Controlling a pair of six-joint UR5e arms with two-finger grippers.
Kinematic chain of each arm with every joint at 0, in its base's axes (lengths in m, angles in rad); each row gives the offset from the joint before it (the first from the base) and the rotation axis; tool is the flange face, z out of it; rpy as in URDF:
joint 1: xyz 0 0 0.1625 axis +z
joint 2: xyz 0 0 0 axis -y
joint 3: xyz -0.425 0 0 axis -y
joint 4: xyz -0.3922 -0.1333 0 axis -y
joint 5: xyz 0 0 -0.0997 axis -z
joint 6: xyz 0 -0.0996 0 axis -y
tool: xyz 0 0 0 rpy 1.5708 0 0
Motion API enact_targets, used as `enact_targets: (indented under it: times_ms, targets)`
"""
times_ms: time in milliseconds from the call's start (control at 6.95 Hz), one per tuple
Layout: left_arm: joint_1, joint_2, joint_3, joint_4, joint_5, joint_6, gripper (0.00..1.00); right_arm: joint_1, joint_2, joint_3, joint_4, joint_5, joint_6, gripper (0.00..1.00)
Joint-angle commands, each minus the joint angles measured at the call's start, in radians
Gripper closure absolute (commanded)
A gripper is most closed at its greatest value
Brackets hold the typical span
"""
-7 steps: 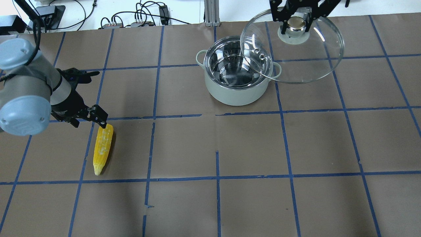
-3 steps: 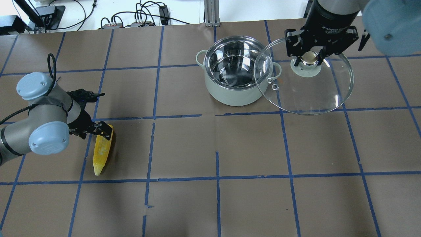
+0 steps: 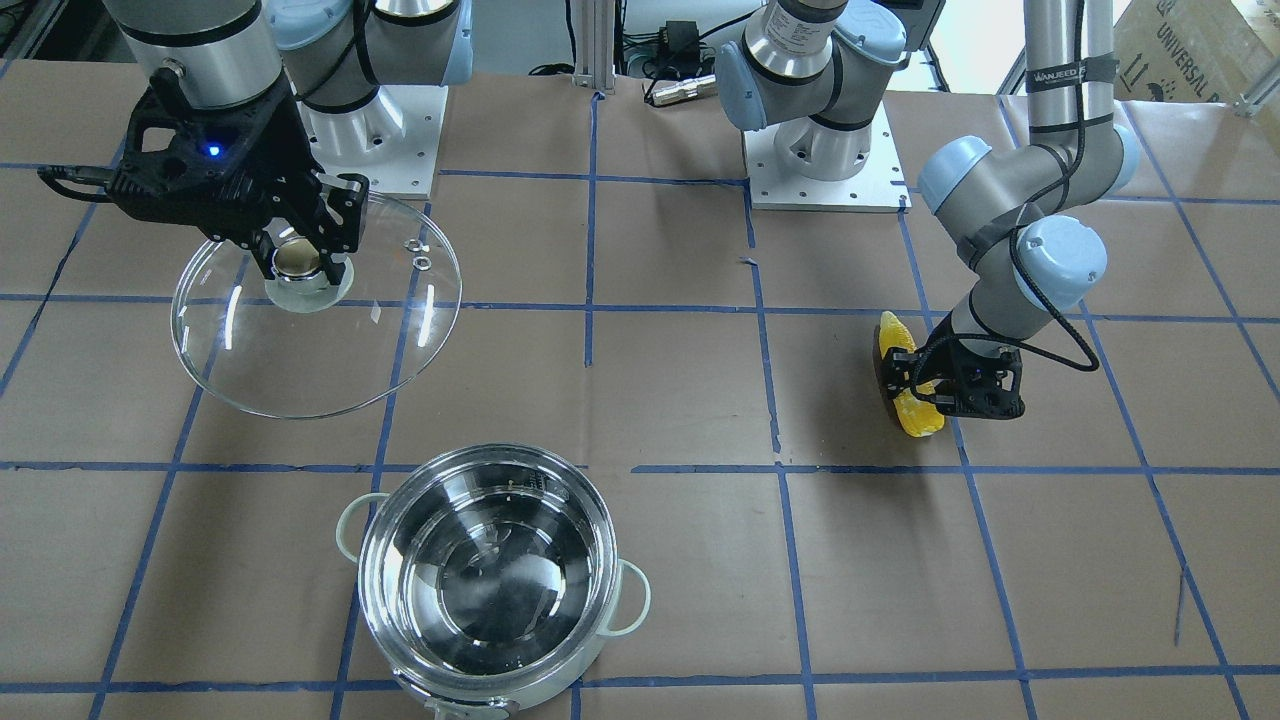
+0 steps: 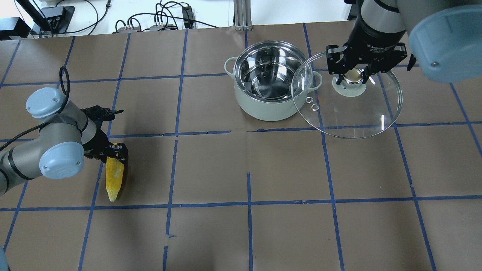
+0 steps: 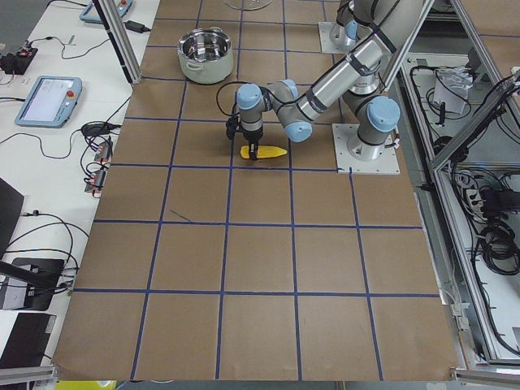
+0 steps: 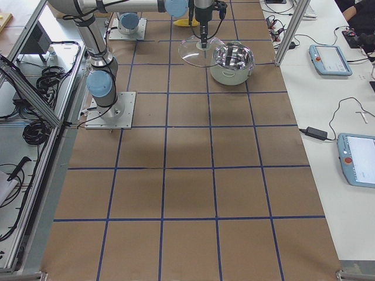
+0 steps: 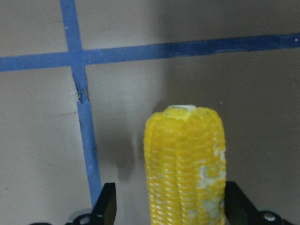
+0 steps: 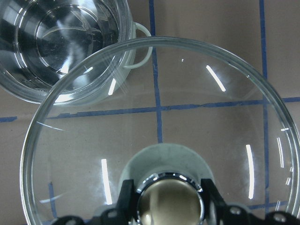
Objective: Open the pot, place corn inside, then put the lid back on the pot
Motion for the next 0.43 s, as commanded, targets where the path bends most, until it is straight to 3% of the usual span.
enact_targets:
  times_ms: [0, 288]
  targets:
    - [-0.018, 0.006, 0.02, 0.0, -0.004, -0.042, 0.83, -0.006, 0.0, -0.007, 0.008, -0.001, -0.003, 0.72]
    - [-0.086, 0.022, 0.105, -0.072, -0.004, -0.142, 0.84, -0.037, 0.005, -0.009, 0.013, -0.005, -0.019, 0.71]
